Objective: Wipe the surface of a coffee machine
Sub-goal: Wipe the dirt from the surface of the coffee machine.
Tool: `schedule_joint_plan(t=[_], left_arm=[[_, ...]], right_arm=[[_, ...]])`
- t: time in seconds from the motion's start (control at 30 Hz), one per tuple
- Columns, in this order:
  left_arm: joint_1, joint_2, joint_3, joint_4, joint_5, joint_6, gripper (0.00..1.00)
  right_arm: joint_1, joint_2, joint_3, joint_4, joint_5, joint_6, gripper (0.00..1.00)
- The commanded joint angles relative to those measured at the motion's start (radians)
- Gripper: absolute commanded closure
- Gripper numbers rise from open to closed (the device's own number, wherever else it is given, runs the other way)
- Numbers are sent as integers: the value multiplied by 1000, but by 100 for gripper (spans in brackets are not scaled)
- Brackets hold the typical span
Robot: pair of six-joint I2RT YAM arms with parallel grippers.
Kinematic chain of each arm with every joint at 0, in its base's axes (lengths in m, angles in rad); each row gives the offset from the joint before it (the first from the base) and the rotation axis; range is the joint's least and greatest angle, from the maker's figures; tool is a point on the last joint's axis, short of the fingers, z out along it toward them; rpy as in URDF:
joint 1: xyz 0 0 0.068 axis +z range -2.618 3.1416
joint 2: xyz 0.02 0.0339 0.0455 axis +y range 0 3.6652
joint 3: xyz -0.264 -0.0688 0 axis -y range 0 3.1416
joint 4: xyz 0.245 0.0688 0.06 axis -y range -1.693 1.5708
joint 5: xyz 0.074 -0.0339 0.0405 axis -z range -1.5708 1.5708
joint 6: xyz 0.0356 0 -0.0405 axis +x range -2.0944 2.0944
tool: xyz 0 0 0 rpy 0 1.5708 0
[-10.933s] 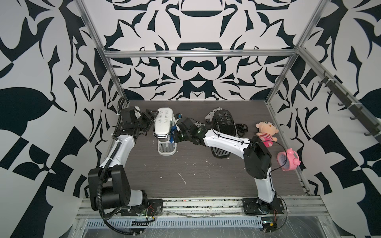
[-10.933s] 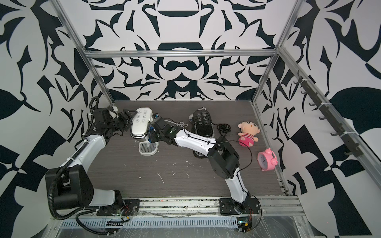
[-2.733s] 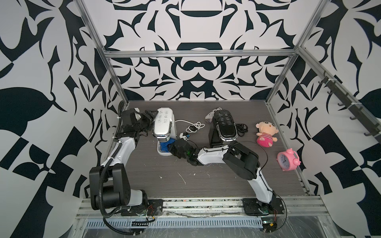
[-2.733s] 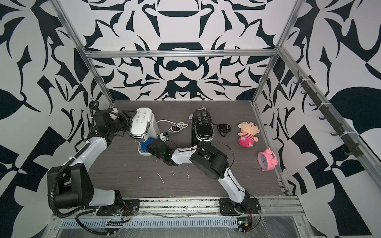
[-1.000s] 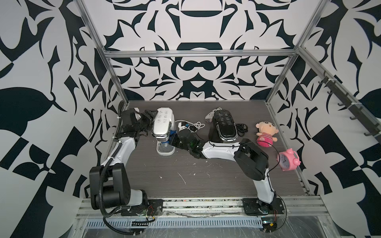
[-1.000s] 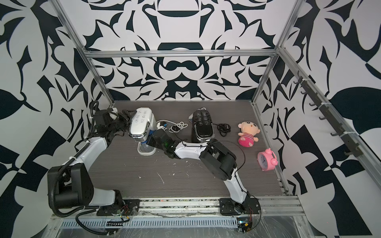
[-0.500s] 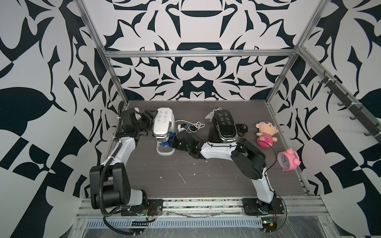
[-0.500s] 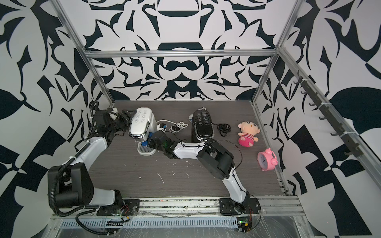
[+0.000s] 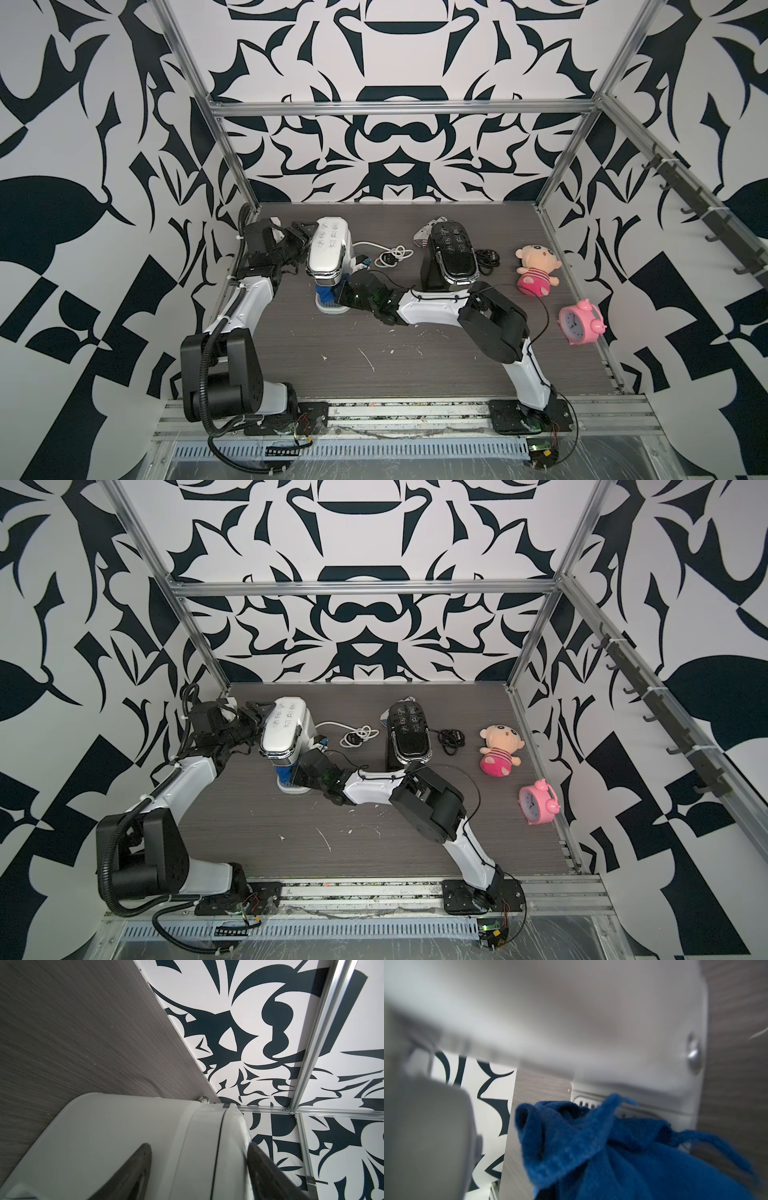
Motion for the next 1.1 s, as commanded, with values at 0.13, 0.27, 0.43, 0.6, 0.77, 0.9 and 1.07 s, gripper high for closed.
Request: schedule_joint_plan(t=[0.13,0.27,0.43,0.6,0.77,0.9,1.07], left_arm=[[-26,43,-58,-156,24,1,26],[-26,50,-52,-165,25,6,26],[-26,38,-52,-168,22,10,26],[-25,43,-52,-162,24,3,26],[-26,47,-63,-145,33,-11,26],[-26,42,-61,-148,28,-8,26],[-28,47,-68,-131,37,-26,27]], right_arm=[[-14,-139,62,-98,62,-146,100],[-14,-163,58,-121,73,-185,100],[2,-199,81,-211,121,-312,100],[9,-195,61,-176,133,-314,100],[16,-96,40,-15,50,-189,100],[28,-24,-14,163,31,-100,100],[36,70,-53,437,26,18,100]])
